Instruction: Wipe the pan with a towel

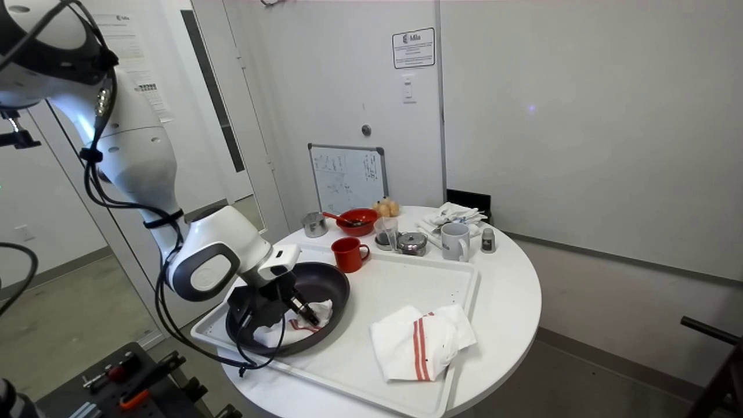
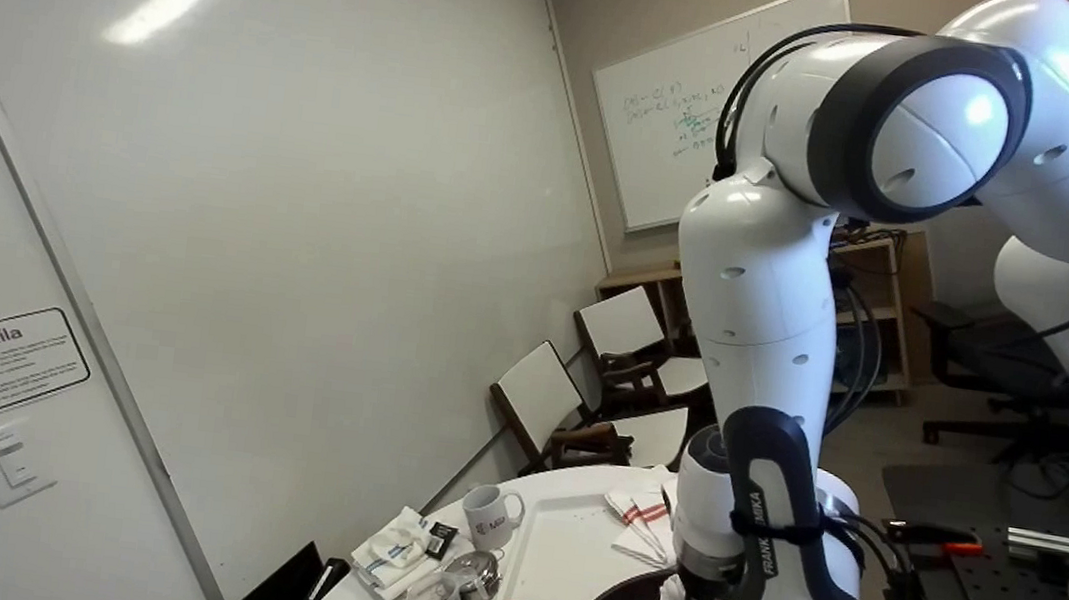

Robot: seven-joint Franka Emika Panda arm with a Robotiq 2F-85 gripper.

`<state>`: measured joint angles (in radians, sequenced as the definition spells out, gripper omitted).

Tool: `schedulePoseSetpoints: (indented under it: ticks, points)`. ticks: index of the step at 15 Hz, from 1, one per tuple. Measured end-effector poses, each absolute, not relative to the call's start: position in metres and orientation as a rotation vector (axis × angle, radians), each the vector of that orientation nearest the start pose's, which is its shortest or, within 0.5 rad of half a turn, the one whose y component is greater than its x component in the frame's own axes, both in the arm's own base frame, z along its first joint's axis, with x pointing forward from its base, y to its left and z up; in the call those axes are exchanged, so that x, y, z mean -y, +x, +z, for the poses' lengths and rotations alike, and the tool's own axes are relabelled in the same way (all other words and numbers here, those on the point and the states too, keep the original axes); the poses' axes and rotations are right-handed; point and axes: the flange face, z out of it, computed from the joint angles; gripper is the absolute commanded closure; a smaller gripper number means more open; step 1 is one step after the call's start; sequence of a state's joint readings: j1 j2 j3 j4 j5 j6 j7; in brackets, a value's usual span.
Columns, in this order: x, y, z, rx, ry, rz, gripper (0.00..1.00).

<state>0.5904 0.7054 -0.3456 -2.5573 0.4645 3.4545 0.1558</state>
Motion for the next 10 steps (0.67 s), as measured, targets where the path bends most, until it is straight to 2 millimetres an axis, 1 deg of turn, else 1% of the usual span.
schedulePoseSetpoints:
  ticks: [2, 5, 7, 10]
  points:
    - [-0.014, 0.422, 0.073, -0.482, -3.298, -0.558, 0.97]
    - [-0.016, 0.424, 0.073, -0.477, -3.293, -0.565, 0.97]
    - [-0.026, 0.428, 0.074, -0.446, -3.285, -0.579, 0.97]
    - [-0.056, 0.437, 0.075, -0.344, -3.267, -0.613, 0.97]
